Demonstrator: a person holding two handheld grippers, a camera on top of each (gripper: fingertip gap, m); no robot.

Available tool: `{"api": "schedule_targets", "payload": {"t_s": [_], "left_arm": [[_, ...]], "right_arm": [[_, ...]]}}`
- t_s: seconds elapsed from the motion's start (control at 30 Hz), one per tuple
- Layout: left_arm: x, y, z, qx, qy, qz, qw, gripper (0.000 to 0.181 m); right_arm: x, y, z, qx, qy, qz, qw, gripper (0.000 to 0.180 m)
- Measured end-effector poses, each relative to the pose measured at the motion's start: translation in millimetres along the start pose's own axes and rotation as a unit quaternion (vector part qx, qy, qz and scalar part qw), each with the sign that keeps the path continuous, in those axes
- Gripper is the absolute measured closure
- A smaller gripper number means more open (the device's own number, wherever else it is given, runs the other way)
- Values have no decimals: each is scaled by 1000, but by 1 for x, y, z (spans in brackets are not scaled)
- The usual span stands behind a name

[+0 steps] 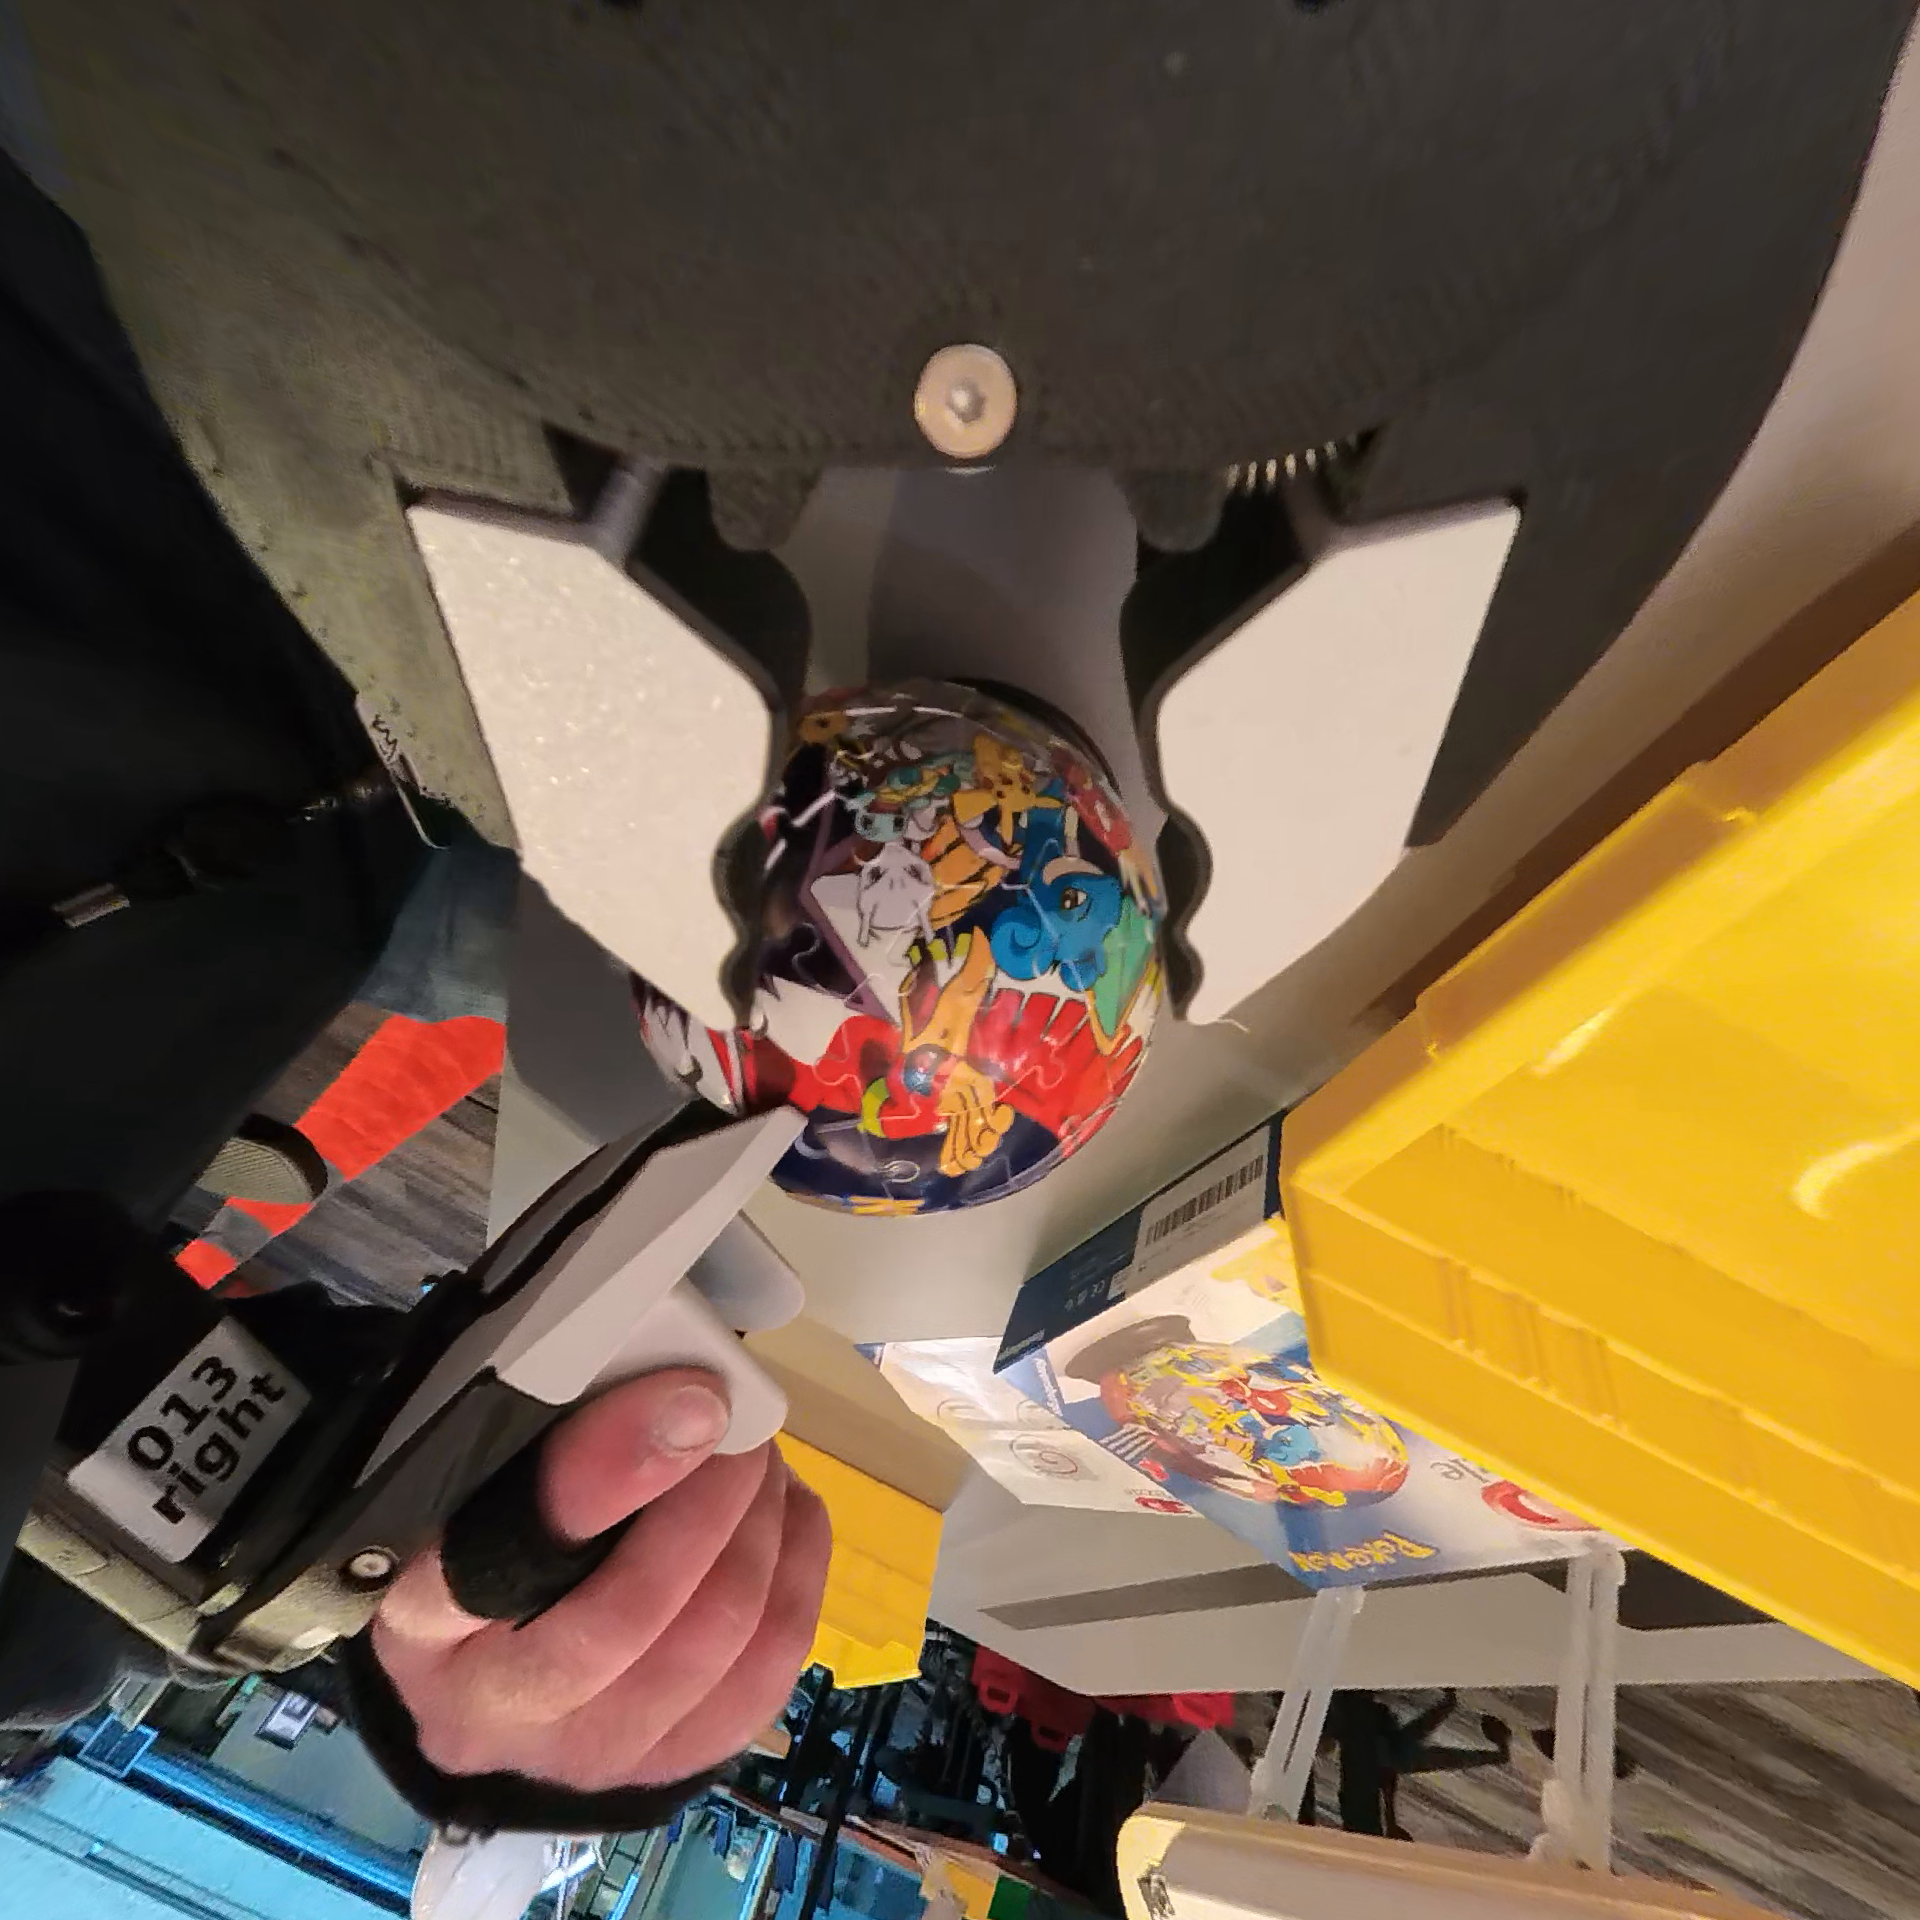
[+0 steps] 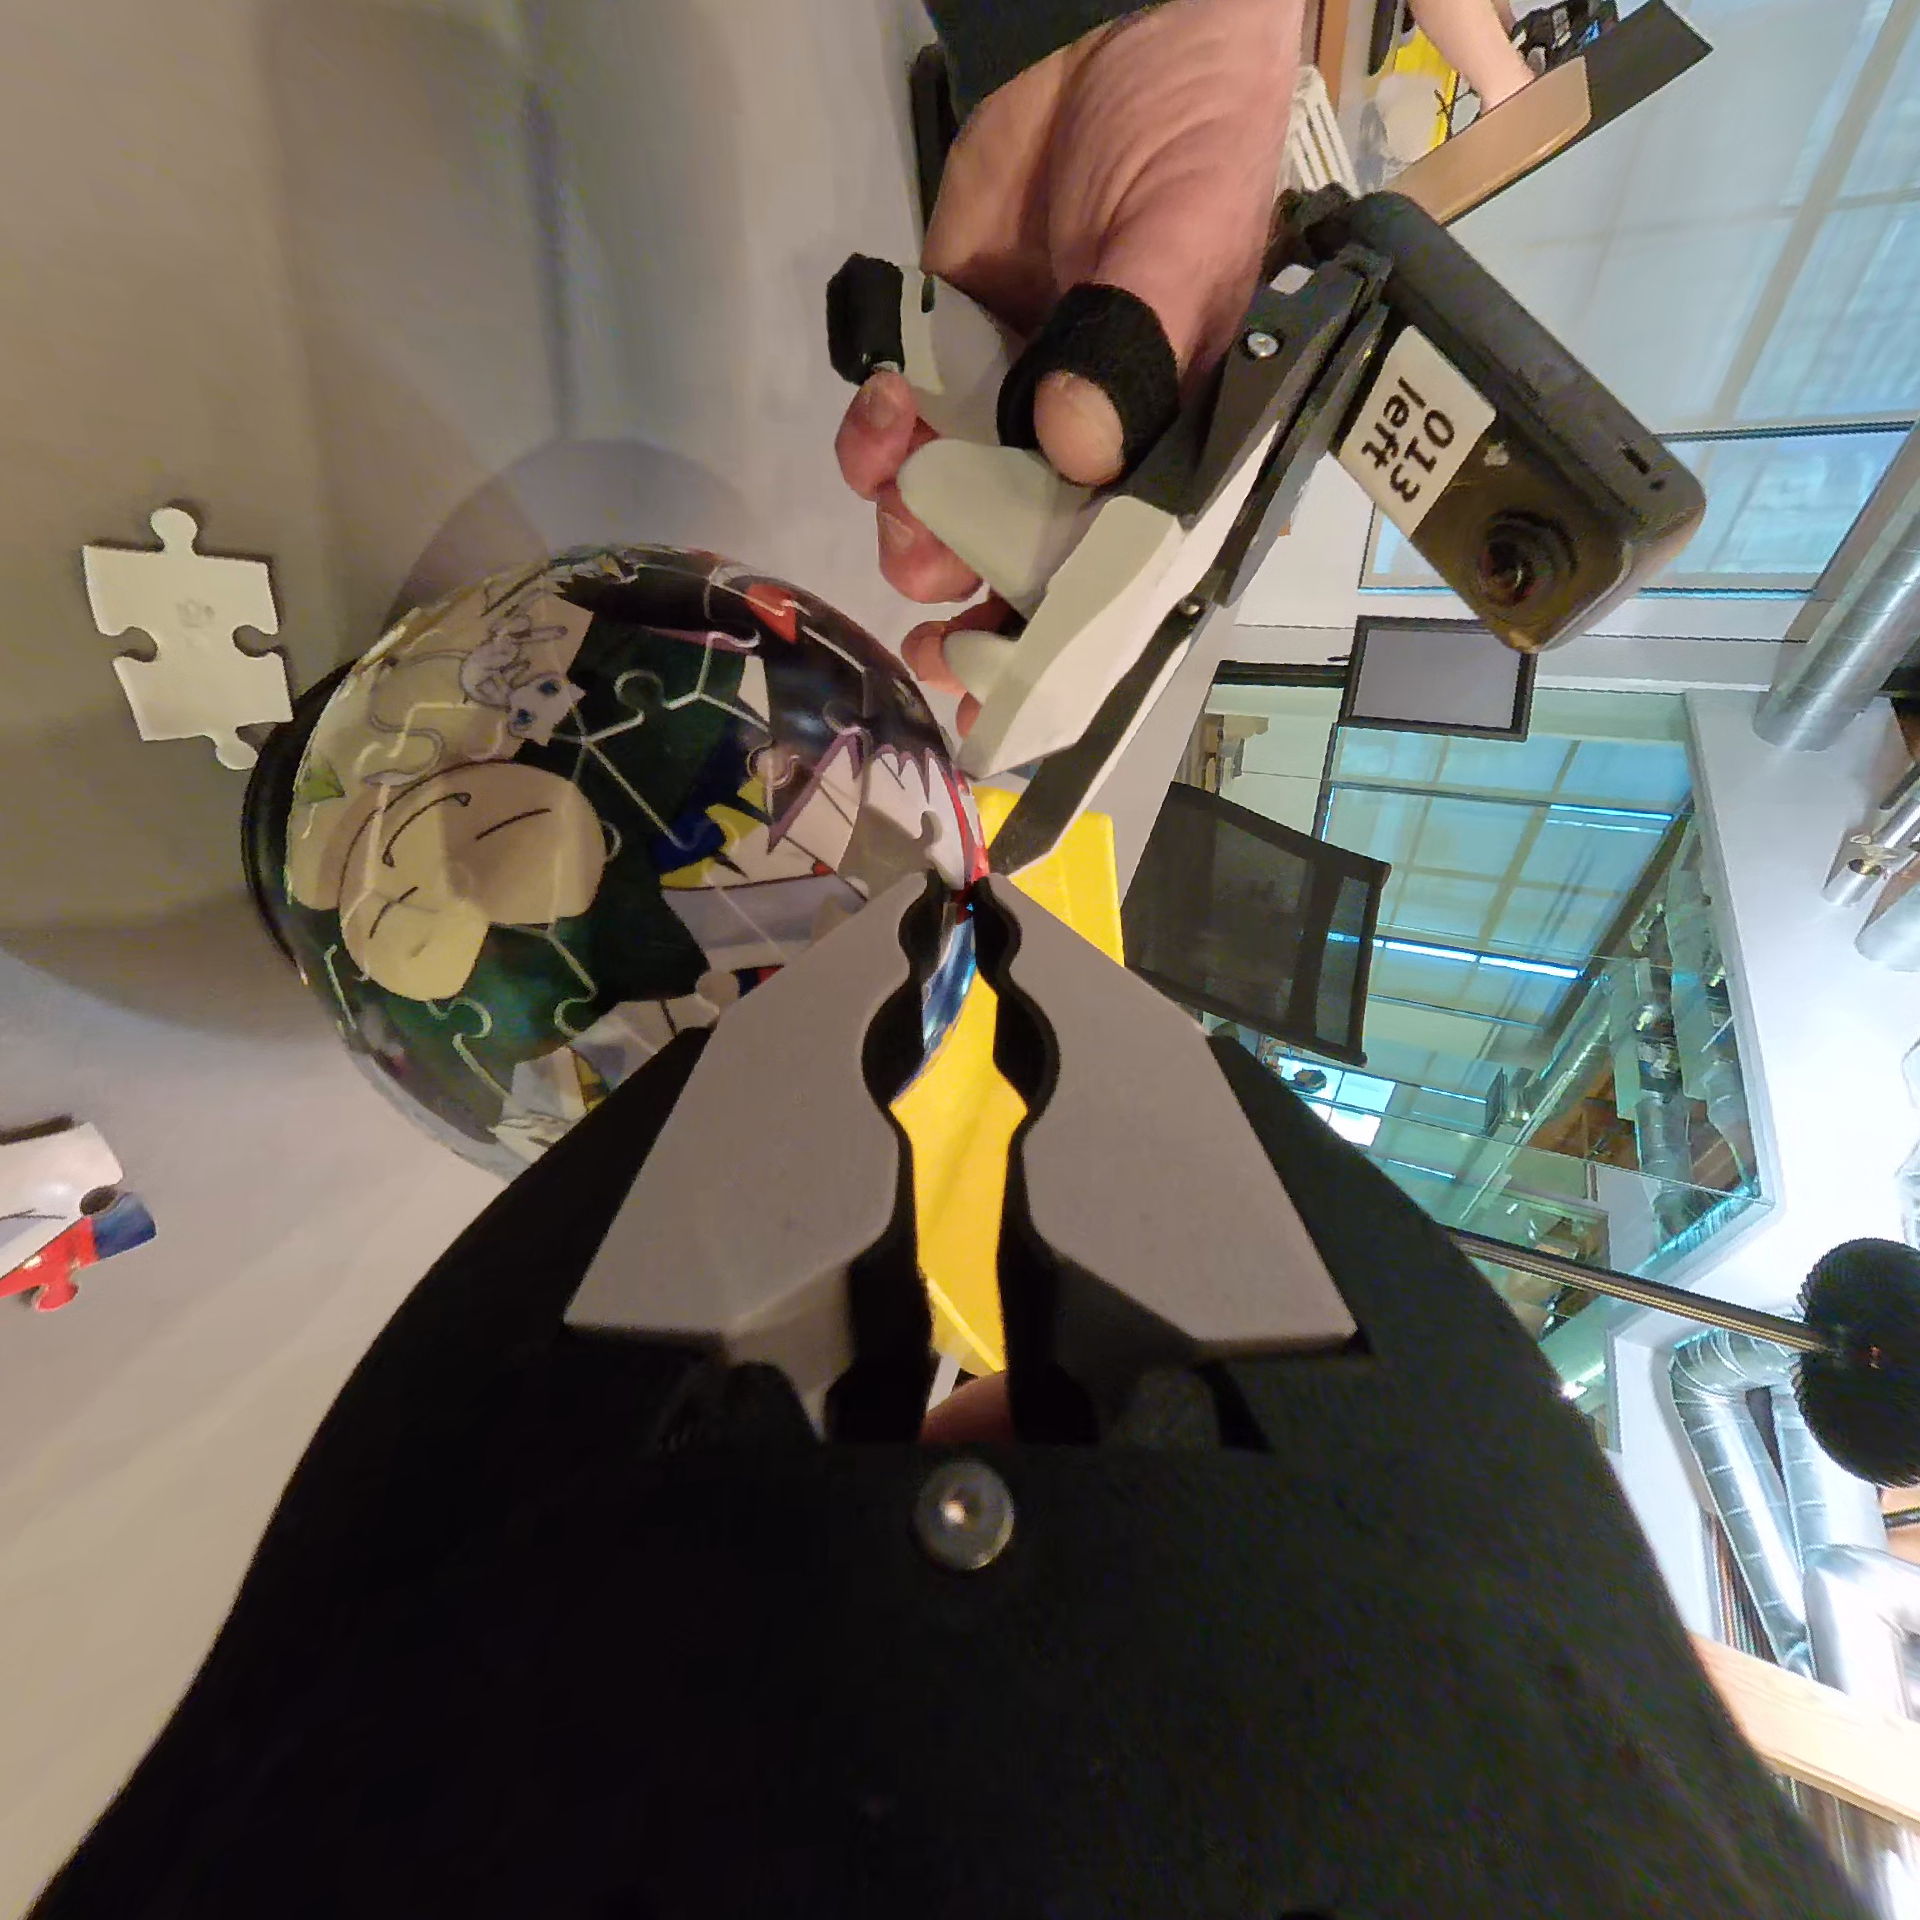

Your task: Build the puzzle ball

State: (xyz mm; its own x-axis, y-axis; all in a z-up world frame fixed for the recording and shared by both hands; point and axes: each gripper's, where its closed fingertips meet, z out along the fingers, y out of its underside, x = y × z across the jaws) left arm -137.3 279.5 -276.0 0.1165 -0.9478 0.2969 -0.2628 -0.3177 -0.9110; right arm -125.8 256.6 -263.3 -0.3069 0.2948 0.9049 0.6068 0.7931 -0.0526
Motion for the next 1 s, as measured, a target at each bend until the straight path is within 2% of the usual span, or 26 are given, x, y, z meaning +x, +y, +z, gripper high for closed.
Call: {"api": "schedule_targets", "payload": {"t_s": [1.0], "left_arm": [[-2, -2, 7, 8, -14, 0, 1000, 111]], "right_arm": [[1, 6, -1, -8, 17, 2, 1000, 178]]}}
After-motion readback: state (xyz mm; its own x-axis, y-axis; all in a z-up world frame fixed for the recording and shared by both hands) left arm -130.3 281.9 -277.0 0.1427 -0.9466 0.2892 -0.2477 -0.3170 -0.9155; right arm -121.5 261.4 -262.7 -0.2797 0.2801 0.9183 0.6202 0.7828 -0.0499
